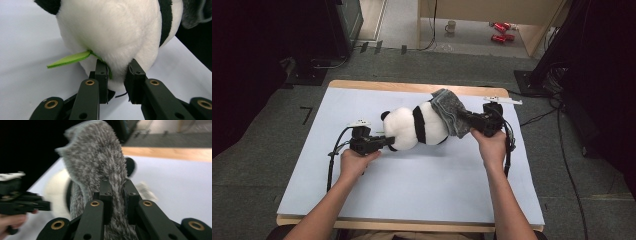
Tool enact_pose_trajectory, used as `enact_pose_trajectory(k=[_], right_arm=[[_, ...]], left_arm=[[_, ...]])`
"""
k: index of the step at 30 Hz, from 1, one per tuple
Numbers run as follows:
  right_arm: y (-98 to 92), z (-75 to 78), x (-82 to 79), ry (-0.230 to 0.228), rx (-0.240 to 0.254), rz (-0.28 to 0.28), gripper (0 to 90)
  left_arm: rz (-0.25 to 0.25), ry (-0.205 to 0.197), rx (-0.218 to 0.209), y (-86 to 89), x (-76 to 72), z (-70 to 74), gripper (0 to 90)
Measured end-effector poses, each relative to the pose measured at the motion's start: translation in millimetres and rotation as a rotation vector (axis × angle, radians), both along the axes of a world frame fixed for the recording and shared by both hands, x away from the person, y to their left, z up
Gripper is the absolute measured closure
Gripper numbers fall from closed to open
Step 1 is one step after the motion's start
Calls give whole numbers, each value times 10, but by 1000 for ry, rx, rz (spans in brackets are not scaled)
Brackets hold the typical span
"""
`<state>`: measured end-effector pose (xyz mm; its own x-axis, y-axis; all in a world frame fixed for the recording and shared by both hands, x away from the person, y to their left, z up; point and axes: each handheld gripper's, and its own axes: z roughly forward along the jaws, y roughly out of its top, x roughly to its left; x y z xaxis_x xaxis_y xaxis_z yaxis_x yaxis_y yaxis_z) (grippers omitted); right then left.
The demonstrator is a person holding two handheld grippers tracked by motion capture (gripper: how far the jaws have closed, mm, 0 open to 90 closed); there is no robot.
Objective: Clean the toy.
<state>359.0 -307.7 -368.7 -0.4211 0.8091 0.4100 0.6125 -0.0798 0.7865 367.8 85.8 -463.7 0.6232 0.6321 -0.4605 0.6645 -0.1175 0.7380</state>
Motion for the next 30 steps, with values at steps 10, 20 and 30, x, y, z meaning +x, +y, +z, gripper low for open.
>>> enact_pose_trajectory(k=[10,20,30], right_arm=[[521,231,-152,-48,31,173,818],[1057,90,-202,-16,11,305,817],[1308,-274,-121,47,-13,321,815]], left_arm=[[-4,-3,-1,-9,-11,10,749],[-1,-19,2,-46,-44,31,749],[2,-27,-3,-75,-92,40,749]])
